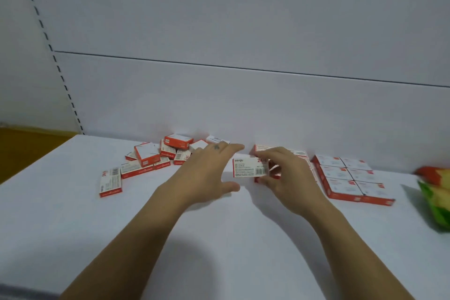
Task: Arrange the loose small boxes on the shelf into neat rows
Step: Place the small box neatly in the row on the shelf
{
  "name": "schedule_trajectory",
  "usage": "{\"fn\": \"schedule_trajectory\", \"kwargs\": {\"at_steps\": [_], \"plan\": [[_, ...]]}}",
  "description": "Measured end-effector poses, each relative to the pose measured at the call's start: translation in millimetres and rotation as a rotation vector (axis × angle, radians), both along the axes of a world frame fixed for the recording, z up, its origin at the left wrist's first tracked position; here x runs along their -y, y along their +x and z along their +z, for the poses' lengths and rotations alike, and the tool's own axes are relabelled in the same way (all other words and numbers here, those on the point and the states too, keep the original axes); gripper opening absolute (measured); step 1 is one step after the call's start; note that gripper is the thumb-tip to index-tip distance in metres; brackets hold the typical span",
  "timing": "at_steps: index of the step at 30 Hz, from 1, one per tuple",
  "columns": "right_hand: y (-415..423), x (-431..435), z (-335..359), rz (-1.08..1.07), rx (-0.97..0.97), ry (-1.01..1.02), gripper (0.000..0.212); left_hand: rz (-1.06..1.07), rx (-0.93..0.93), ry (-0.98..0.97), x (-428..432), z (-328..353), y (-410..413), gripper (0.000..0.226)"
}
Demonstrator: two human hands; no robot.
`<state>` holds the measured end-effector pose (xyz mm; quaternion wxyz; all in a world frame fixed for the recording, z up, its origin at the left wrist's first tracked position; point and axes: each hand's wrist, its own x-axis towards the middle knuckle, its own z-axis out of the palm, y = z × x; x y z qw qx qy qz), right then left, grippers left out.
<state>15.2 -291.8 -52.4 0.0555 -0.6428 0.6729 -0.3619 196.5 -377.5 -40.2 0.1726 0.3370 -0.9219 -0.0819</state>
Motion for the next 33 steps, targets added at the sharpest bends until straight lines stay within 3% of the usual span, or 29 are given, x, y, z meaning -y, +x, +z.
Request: {"fn": "schedule_trajectory", "kwargs": {"at_steps": [9, 17, 22, 28, 33], "plan": [[0, 2, -3, -0.019, 0.115, 0.028, 0.053, 0.05, -0.254, 0.249, -9, -25, -4, 0.073], [8, 1, -3, 0.011, 0.27, 0.017, 0.059, 0.056, -0.421, 0.322, -9, -29, 4, 0.048], [7, 2, -1, -0.019, 0.408, 0.02, 0.039, 0.051, -0.61, 0.55, -3, -32, 4, 0.028], [11, 2, 0, 0.004, 0.567, 0.078, 0.004, 0.055, -0.686, 0.771, -5, -26, 2, 0.041], [15, 2, 0, -0.035, 0.726, 0.11, 0.015, 0.061, -0.753, 0.878, -5, -24, 2, 0.049]]}}
